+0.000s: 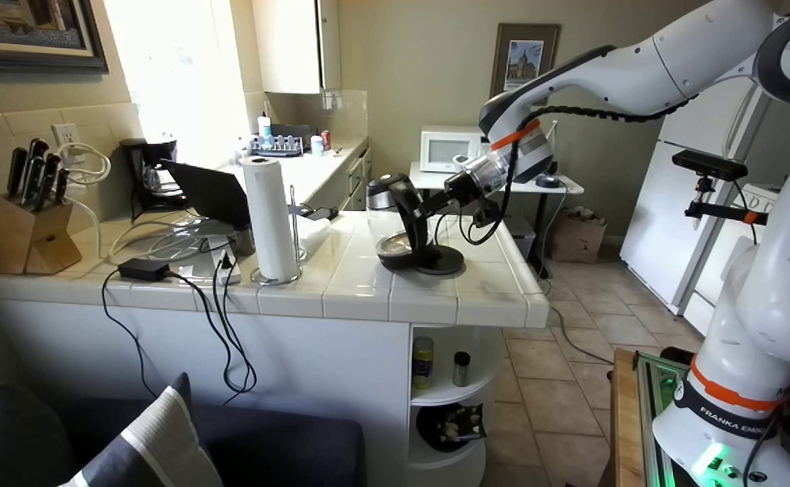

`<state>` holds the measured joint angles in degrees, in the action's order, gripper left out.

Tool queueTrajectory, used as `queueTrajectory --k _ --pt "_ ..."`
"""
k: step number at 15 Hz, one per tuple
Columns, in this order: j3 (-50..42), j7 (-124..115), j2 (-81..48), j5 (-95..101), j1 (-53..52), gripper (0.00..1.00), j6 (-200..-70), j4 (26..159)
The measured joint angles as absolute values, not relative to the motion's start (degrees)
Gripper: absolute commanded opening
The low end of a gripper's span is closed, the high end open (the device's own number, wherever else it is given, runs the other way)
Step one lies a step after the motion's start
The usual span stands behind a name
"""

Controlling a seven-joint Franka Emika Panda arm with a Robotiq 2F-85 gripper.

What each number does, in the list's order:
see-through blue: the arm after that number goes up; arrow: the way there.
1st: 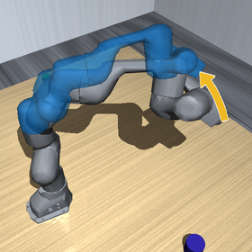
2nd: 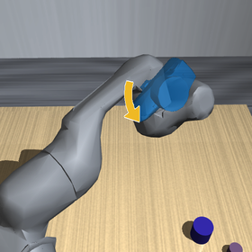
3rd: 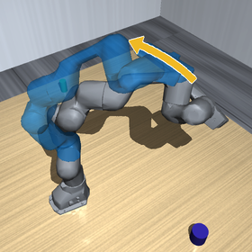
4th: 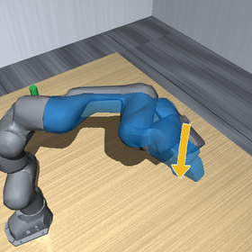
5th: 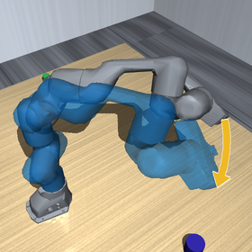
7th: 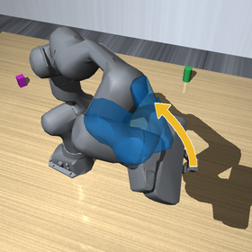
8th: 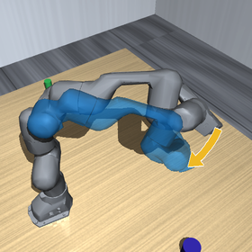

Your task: Put the kettle on the stand

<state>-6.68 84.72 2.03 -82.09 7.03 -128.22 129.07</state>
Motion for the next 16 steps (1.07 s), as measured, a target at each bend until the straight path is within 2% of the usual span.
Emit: queueTrajectory --k 1,16 --pt "-6.8 85.3 2.2 -82.6 7.1 0.00 -128.2 128.9" --pt "-6.8 97.0 6.4 -88.1 7.1 0.00 -128.3 129.4"
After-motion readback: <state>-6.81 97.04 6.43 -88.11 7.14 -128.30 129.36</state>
